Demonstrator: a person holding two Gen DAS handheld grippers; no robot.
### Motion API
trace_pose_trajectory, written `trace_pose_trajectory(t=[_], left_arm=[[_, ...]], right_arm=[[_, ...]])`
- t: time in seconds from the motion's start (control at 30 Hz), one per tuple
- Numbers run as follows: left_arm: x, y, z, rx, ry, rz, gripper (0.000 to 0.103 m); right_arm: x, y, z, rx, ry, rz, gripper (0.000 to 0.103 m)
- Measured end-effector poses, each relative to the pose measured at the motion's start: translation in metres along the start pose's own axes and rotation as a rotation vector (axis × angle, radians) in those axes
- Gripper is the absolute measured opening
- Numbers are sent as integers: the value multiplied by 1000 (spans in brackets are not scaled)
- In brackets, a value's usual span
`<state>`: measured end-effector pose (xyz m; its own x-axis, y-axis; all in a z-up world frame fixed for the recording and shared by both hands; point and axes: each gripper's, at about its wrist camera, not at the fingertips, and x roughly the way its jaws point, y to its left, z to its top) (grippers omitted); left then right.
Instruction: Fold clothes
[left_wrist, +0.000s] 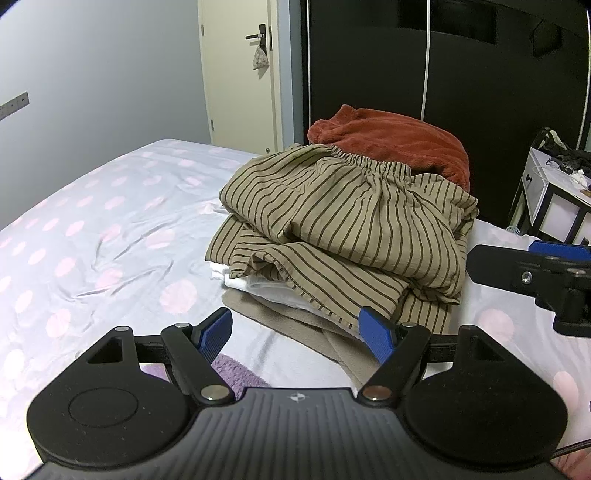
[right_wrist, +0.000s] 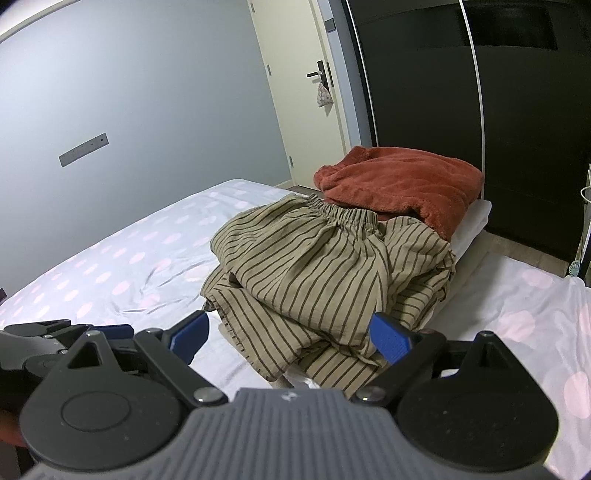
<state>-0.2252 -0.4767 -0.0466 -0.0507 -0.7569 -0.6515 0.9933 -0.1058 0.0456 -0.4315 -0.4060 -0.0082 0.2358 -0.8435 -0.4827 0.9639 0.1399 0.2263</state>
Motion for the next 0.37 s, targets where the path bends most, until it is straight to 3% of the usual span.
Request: trace_pose_trajectory(t=[0.37], left_arm=[[-3, -1, -1, -1, -5, -4, 75]], right_arm=[[-1, 2, -2, -4, 2, 8, 96]])
